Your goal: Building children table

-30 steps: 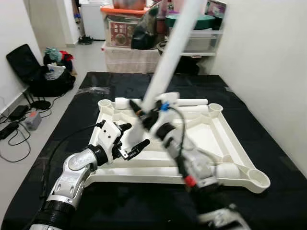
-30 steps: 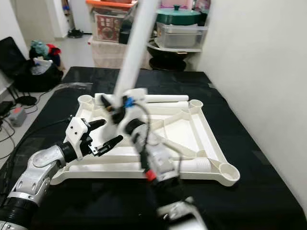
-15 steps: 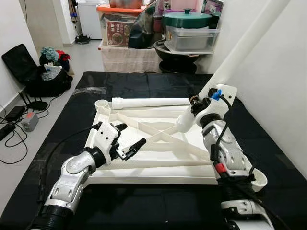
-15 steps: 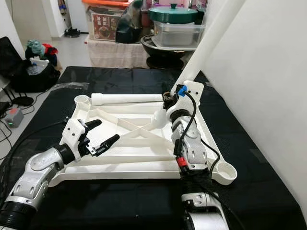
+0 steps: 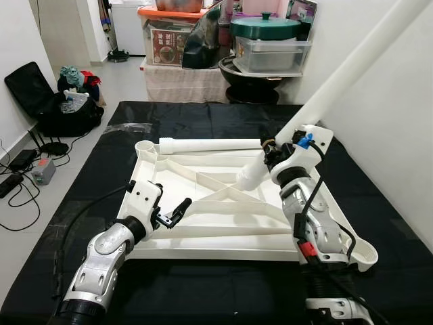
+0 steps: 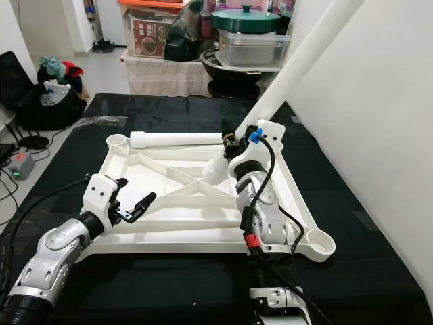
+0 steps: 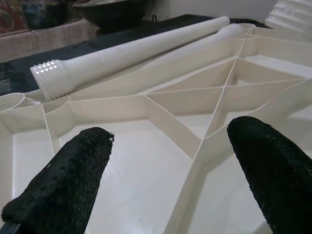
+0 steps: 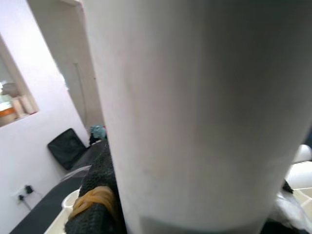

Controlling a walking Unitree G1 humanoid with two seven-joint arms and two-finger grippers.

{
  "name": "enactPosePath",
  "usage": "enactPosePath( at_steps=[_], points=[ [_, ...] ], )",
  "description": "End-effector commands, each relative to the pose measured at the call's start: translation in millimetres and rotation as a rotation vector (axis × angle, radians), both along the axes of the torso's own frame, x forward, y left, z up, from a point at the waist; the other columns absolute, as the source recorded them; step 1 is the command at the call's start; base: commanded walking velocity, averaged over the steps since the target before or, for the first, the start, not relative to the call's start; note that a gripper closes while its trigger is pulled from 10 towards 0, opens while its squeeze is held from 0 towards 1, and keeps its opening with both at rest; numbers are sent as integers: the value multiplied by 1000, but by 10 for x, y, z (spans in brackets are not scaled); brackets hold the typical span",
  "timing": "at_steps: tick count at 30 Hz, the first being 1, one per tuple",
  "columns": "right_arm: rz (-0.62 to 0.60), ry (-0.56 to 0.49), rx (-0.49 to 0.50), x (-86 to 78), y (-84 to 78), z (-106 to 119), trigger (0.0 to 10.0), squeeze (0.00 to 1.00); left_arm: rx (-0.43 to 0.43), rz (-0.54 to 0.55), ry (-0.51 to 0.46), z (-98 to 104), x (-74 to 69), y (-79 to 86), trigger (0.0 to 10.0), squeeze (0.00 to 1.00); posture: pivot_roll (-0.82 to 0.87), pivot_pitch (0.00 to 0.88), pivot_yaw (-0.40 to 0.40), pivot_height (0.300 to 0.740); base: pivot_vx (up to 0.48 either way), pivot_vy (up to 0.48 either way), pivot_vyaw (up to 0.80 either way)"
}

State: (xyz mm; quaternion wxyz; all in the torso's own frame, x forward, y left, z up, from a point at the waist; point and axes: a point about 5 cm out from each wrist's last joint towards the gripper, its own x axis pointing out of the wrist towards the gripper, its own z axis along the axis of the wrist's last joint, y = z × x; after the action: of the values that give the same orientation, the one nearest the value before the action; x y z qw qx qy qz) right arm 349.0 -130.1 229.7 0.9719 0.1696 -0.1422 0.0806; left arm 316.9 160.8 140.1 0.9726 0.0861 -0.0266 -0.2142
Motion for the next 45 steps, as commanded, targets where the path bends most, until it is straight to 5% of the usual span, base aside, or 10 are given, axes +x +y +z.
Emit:
enactPosePath(
  at_steps=[1,10,16,29,35,45],
  points=[
    [21,-2,13,-38,30,-5,10000,0,-25,5,7,-10,-19,-37,10000,0,85,0,-58,740,0,371,0],
    [61,-10,19,-88,123,5,10000,0,-32,21,0,9,-13,-79,10000,0,85,0,-58,740,0,402,0],
    [76,-14,-105,-103,176,-10,10000,0,-27,28,-11,21,-17,-81,10000,0,83,0,-59,740,0,369,0],
    [93,5,-97,-162,216,-60,10000,0,45,48,-38,-62,-115,-82,10000,0,85,0,-61,740,0,0,222],
    [140,31,-155,-281,246,-172,10000,0,48,70,-10,-157,-223,-112,10000,0,89,0,-69,740,0,0,0],
    [266,19,-256,-379,191,-255,10000,0,59,109,0,-183,-205,-14,10000,0,83,0,-58,740,0,0,0]
  ],
)
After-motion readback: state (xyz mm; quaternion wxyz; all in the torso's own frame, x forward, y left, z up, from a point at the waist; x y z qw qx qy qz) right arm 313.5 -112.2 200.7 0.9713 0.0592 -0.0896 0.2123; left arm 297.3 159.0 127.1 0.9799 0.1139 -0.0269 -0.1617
